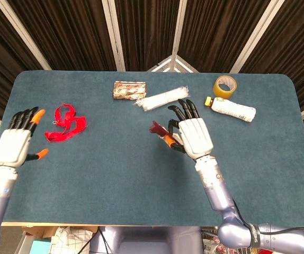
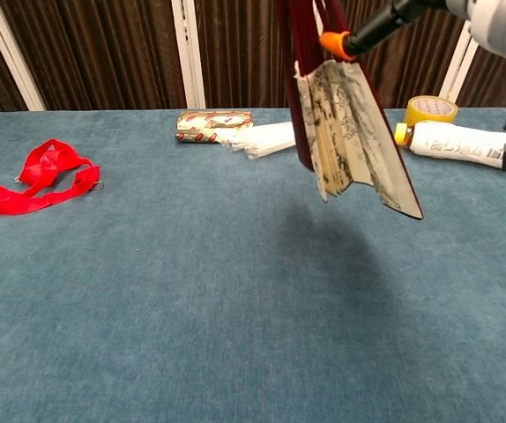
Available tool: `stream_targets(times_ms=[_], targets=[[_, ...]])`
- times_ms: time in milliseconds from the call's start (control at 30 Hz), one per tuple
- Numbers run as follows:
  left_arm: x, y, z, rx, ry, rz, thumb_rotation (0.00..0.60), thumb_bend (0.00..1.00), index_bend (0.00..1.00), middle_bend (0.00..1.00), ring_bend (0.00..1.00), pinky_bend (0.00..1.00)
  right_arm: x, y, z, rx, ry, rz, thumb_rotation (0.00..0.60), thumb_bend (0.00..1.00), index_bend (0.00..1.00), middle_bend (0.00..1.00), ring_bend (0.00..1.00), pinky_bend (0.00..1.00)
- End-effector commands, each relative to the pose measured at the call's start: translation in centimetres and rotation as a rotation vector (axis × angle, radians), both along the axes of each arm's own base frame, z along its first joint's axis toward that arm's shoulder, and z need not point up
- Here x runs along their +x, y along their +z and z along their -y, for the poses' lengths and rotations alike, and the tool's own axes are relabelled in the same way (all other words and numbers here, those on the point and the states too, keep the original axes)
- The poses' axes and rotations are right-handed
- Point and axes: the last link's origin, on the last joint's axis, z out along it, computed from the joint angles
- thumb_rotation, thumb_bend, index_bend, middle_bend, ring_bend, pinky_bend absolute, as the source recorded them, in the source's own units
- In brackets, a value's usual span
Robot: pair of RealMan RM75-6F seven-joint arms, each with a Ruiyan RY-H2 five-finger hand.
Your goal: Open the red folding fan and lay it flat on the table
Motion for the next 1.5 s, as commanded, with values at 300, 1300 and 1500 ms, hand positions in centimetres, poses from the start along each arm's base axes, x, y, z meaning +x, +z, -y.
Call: stream_targets(times_ms=[300, 1300, 1500], targets=[[5.2, -3.3, -4.5, -0.099, -0.024, 0.025, 0.600, 0.21, 0.16, 0.00, 0.00, 0.00, 1.1, 0.4, 0.4, 0.062, 0.067, 0.002, 0.600, 0.44, 0.76, 0.24, 0.07, 0.00], [14.7, -10.9, -6.5, -0.330, -0.139, 0.127, 0.600, 0.39, 0.21, 0.01, 0.00, 0.00, 6.3, 1.4, -1.3, 0.232, 0.181, 0.172, 0.600, 0.44, 0.77, 0.25, 0.07, 0.00], [15.7, -11.8, -6.0, -0.375, -0.160, 0.141, 0.600, 0.42, 0.23, 0.01, 0.00, 0.00, 6.1, 1.3, -1.3, 0.235, 0.178, 0.169, 0.600, 0.44, 0.77, 0.25, 0.07, 0.00]])
